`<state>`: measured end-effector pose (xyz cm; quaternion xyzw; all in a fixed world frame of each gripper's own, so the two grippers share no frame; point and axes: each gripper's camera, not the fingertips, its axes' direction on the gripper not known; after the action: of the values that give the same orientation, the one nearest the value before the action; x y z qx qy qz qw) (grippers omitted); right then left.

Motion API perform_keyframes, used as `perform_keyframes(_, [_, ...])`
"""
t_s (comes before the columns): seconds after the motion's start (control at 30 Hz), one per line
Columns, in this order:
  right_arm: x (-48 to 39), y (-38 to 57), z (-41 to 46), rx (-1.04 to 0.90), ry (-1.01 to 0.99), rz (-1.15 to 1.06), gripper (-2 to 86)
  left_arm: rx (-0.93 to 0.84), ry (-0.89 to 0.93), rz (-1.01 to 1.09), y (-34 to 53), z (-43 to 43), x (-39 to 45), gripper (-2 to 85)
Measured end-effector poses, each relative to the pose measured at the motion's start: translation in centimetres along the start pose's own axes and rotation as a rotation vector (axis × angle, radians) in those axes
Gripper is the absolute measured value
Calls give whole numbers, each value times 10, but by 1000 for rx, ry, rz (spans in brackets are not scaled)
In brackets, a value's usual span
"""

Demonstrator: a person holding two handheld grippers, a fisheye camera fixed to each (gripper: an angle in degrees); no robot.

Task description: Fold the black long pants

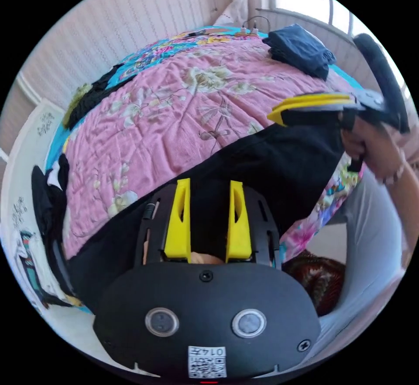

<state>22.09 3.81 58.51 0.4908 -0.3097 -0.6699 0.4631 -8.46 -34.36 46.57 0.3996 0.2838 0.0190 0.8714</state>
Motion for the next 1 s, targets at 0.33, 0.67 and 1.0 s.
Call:
perform_keyframes(0.33, [-7,-17,58,-281,-56,-228,120,-159,14,-56,26,-5,-116,138])
perform_keyframes(0.67, [-16,-18,51,-270,-30,-269,43,-173,62,-28,22,-37,-156,121])
perform_keyframes(1.0, [-29,-29,39,-261,-50,-298,13,-130,73,-53,33,-84,-202,81])
